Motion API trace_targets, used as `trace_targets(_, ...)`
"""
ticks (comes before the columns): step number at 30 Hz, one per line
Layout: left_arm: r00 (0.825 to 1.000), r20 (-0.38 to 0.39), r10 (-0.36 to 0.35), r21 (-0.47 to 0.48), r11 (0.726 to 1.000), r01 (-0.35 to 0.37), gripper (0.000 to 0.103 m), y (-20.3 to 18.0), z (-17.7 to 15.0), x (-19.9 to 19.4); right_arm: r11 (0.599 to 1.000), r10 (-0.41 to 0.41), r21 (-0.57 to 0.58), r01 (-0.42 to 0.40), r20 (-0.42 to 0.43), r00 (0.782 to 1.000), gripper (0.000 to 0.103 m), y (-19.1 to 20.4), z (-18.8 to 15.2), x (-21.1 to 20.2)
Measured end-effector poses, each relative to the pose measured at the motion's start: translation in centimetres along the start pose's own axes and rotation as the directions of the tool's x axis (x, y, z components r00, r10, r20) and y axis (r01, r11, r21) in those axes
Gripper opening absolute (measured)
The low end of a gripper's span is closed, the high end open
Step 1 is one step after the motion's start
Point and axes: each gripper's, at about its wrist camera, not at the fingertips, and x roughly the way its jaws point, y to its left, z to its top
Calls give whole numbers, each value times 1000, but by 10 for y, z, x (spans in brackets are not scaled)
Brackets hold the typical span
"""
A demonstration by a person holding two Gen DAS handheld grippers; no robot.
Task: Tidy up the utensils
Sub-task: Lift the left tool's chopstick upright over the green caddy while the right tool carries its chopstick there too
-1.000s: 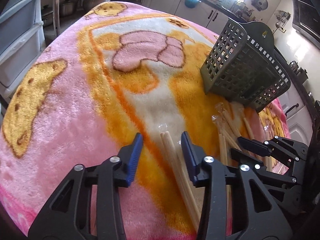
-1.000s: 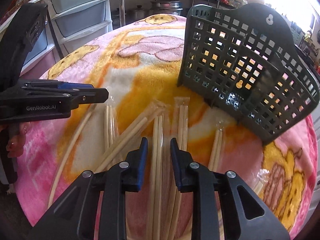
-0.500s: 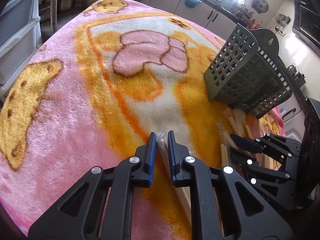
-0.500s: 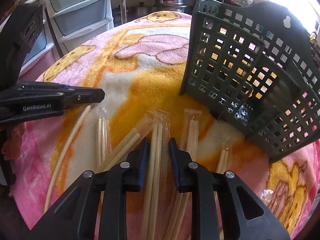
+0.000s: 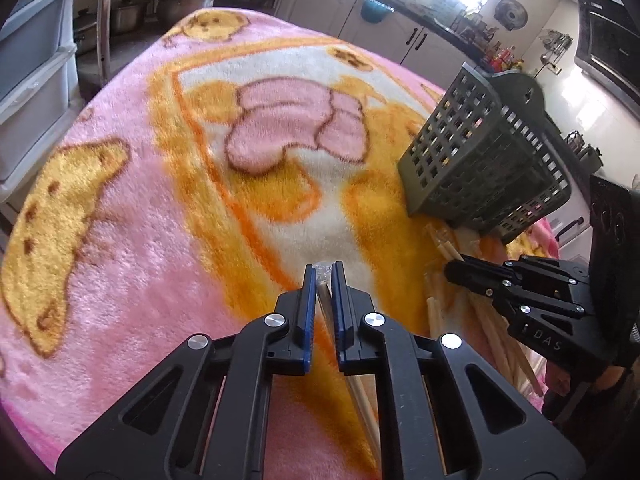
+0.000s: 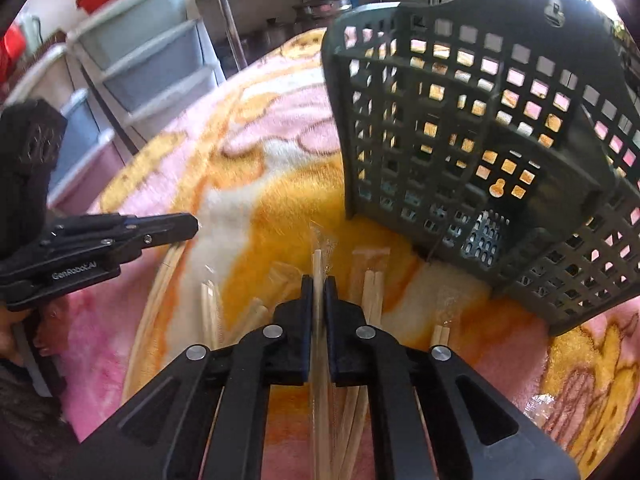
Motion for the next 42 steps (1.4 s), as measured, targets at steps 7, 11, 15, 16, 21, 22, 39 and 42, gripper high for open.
trace_targets(7,997,78,-23,37,999,20,4,-13,15,-31,998,66,-20,-64,136,989,6,2,5,-42)
trace_targets(11,992,122,-35,65,997,27,4,-25,26,-46,996,84,-35,-78,217,973,6,1,10,-66)
trace_targets(15,987,153,-52,87,995,39,4,-37,36,-57,997,70,-39,-61,315,946,6,-6,13,-93)
trace_targets(16,985,164,-60,95,995,45,4,-42,40,-60,998,60,-37,-50,337,940,6,-9,13,-99)
trace_targets(21,974,207,-95,132,989,68,4,-64,56,-72,1000,-5,-20,16,464,886,6,-21,19,-125)
trace_targets(22,972,214,-101,138,988,73,4,-68,59,-74,999,-24,-9,32,488,872,6,-24,22,-129)
trace_targets(39,893,387,-229,228,962,148,4,-146,136,-116,975,-223,172,142,732,644,7,-104,75,-157)
trace_targets(42,881,411,-235,231,961,149,4,-156,150,-115,968,-250,195,156,746,618,7,-113,83,-154)
